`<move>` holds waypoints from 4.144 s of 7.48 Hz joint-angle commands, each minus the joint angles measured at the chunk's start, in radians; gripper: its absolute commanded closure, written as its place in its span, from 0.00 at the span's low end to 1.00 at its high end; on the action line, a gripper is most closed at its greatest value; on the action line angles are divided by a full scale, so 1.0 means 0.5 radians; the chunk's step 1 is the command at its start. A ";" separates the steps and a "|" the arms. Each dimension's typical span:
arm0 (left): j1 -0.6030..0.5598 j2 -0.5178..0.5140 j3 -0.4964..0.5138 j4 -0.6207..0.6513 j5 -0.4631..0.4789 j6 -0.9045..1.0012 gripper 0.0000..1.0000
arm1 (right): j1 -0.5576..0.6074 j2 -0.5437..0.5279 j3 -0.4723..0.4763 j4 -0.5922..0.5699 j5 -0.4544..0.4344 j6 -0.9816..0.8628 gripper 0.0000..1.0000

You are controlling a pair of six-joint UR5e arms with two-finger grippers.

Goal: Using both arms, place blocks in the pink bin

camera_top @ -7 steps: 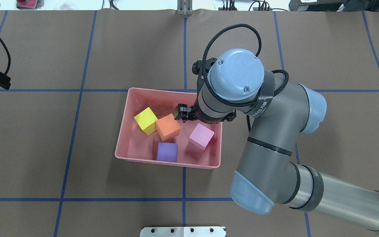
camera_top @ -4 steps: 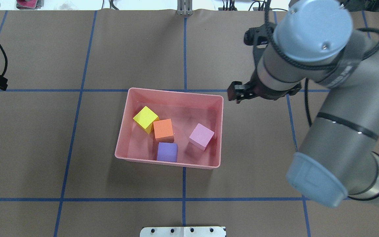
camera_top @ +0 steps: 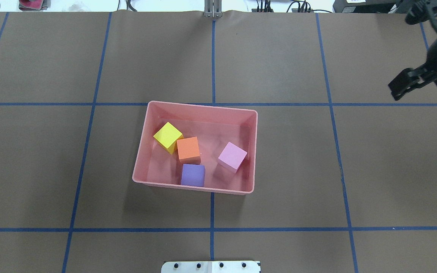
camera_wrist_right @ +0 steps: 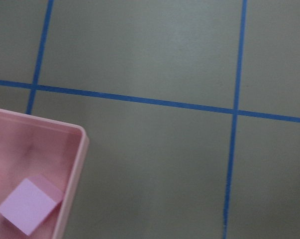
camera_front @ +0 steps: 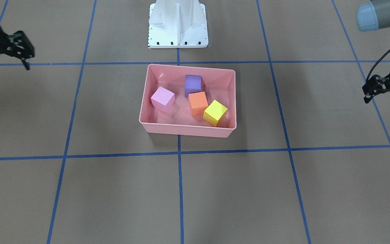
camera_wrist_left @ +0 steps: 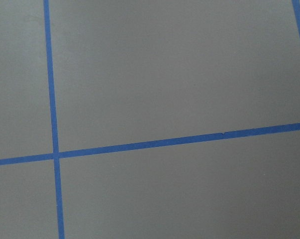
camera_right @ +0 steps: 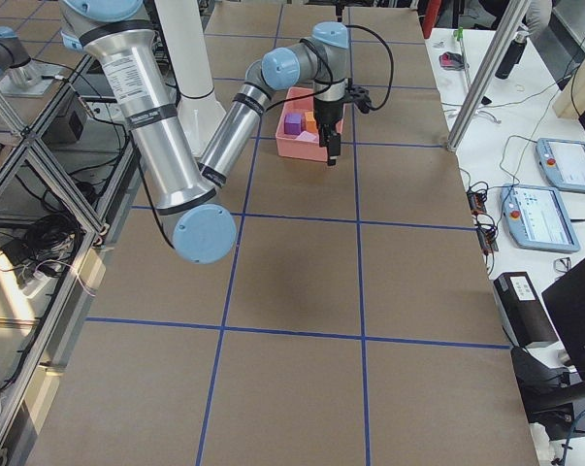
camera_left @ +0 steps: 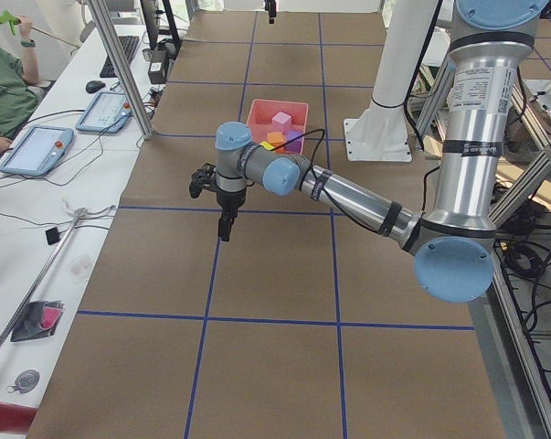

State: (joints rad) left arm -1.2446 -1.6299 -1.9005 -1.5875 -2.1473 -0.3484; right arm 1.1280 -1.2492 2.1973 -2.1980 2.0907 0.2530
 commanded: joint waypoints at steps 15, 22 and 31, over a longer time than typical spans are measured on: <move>-0.619 0.432 0.205 0.009 -0.307 0.878 0.00 | 0.932 -0.609 -1.164 1.187 0.460 -0.752 0.00; -0.619 0.204 0.411 0.012 -0.316 0.875 0.00 | 0.929 -0.609 -1.195 1.190 0.605 -0.752 0.00; -0.619 0.207 0.429 0.003 -0.347 0.872 0.00 | 0.929 -0.609 -1.189 1.193 0.648 -0.755 0.00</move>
State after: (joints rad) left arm -1.5539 -1.5262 -1.6866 -1.5851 -2.3211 0.0875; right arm 1.5923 -1.5539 1.6022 -1.6017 2.4151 -0.1239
